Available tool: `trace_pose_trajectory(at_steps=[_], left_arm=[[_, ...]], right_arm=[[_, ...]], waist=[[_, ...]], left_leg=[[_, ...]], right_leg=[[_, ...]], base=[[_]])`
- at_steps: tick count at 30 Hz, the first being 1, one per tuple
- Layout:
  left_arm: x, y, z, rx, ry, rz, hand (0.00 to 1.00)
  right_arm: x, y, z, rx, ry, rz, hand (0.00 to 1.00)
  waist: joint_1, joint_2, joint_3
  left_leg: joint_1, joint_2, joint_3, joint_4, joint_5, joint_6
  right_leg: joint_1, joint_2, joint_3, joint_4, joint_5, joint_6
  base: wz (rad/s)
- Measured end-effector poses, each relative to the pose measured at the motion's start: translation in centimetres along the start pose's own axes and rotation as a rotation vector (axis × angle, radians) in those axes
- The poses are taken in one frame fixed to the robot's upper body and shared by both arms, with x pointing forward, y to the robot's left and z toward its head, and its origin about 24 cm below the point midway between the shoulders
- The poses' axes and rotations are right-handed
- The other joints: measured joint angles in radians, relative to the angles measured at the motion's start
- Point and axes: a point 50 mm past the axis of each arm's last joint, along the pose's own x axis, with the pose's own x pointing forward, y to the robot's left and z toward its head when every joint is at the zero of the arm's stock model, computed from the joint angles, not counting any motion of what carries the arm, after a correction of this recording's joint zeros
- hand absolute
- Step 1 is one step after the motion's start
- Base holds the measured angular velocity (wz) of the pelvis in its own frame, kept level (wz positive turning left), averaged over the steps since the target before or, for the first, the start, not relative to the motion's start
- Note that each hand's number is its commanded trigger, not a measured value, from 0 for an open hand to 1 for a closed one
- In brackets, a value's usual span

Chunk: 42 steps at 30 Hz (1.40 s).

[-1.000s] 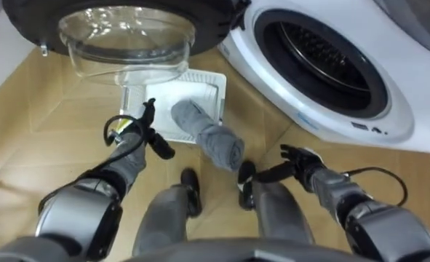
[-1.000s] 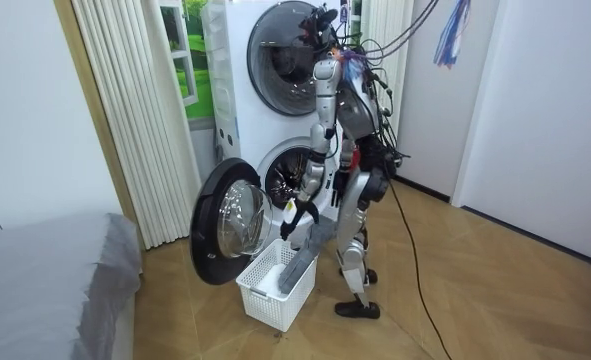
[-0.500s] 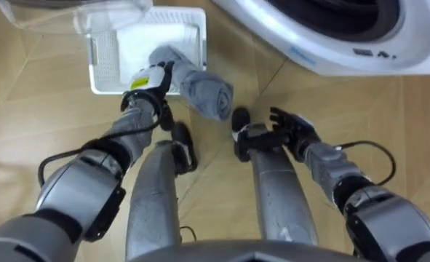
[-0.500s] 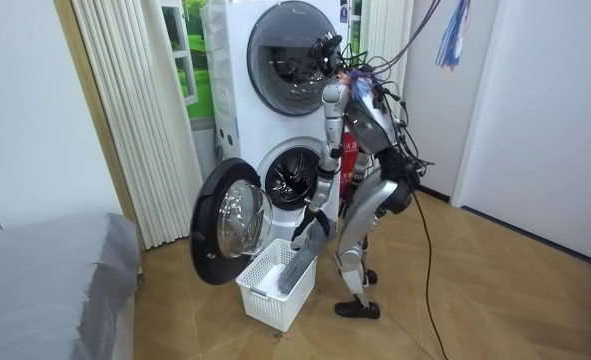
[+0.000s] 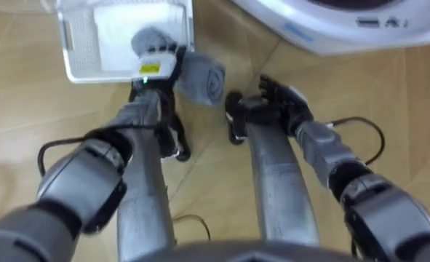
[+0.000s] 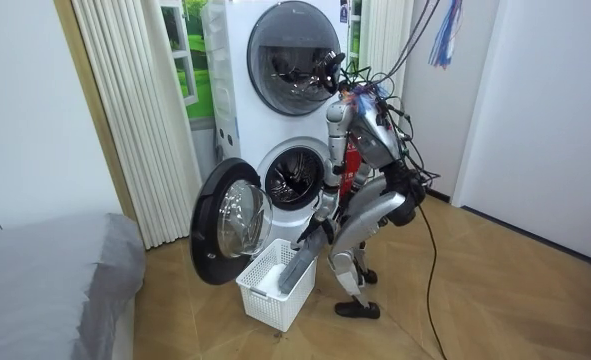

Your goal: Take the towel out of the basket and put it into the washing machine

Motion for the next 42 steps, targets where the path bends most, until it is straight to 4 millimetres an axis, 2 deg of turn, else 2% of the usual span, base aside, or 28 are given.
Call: trace_pose_trajectory(at_steps=[3,7,9,10,11,12,13,14,35,40,42], left_arm=[[0.0,0.1,-0.2,0.014,-0.001,0.008,0.00],[0.0,0.2,-0.3,0.038,-0.009,0.013,0.00],[0.0,0.1,-0.3,0.050,-0.014,0.010,0.00],[-0.1,0.1,-0.3,0.051,-0.015,0.009,0.04],[-0.1,0.0,-0.2,0.055,-0.018,0.008,0.16],[-0.1,0.0,-0.2,0.057,-0.020,0.007,0.20],[-0.1,0.0,-0.2,0.059,-0.021,0.007,0.70],[-0.1,0.0,-0.2,0.065,-0.023,0.006,0.98],[0.3,0.8,0.6,0.157,-0.090,0.059,1.00],[0.2,0.6,0.5,0.179,-0.101,0.051,1.00],[-0.2,-0.1,0.4,0.171,-0.101,0.031,1.00]], right_arm=[[0.2,0.5,0.4,0.023,-0.013,0.025,0.00],[0.5,1.3,1.0,0.032,-0.026,0.046,0.00],[0.5,1.5,1.1,0.040,-0.029,0.050,0.00],[0.6,1.5,1.1,0.042,-0.029,0.051,0.00],[0.6,1.6,1.1,0.047,-0.030,0.051,0.00],[0.6,1.6,1.1,0.053,-0.035,0.050,0.00],[0.5,1.6,1.1,0.054,-0.037,0.050,0.00],[0.5,1.6,1.1,0.054,-0.037,0.050,0.00],[0.4,1.4,0.8,0.065,-0.041,0.079,0.00],[0.3,1.4,0.3,0.059,-0.024,0.076,0.00],[0.2,1.4,-0.3,0.049,0.005,0.073,0.00]], waist=[[-0.008,-0.008,-0.0019],[-0.026,-0.025,-0.0031],[-0.025,-0.030,-0.0027],[-0.025,-0.030,-0.0027],[-0.026,-0.030,-0.0026],[-0.026,-0.031,-0.0026],[-0.026,-0.031,-0.0026],[-0.026,-0.031,-0.0025],[-0.026,-0.032,-0.0033],[-0.024,-0.032,-0.0035],[-0.023,-0.032,-0.0037]], left_leg=[[-0.033,0.014,-0.007,0.050,-0.022,-0.004],[-0.057,0.017,-0.009,0.089,-0.039,-0.005],[-0.065,0.031,-0.011,0.107,-0.047,-0.006],[-0.065,0.032,-0.011,0.109,-0.049,-0.007],[-0.065,0.032,-0.011,0.114,-0.052,-0.007],[-0.065,0.032,-0.011,0.119,-0.056,-0.009],[-0.066,0.033,-0.011,0.121,-0.057,-0.009],[-0.066,0.033,-0.011,0.123,-0.058,-0.009],[-0.067,0.032,-0.011,0.116,-0.065,-0.002],[-0.040,0.031,-0.010,0.097,-0.064,-0.003],[-0.001,0.030,-0.009,0.071,-0.063,-0.005]], right_leg=[[-0.031,0.013,-0.001,0.034,-0.008,-0.003],[-0.056,0.016,0.002,0.073,-0.021,-0.006],[-0.063,0.026,0.000,0.081,-0.023,-0.007],[-0.064,0.027,0.000,0.082,-0.023,-0.008],[-0.064,0.028,0.000,0.086,-0.024,-0.009],[-0.065,0.028,0.000,0.091,-0.027,-0.008],[-0.065,0.028,0.000,0.093,-0.028,-0.008],[-0.065,0.028,0.000,0.094,-0.028,-0.008],[-0.063,0.030,0.000,0.081,-0.032,-0.002],[-0.035,0.032,-0.002,0.061,-0.031,-0.001],[0.006,0.032,-0.004,0.035,-0.031,-0.001]], base=[[-0.17],[-0.05],[-0.12],[-0.10],[-0.04],[0.00],[0.00],[0.00],[0.00],[-0.01],[0.00]])
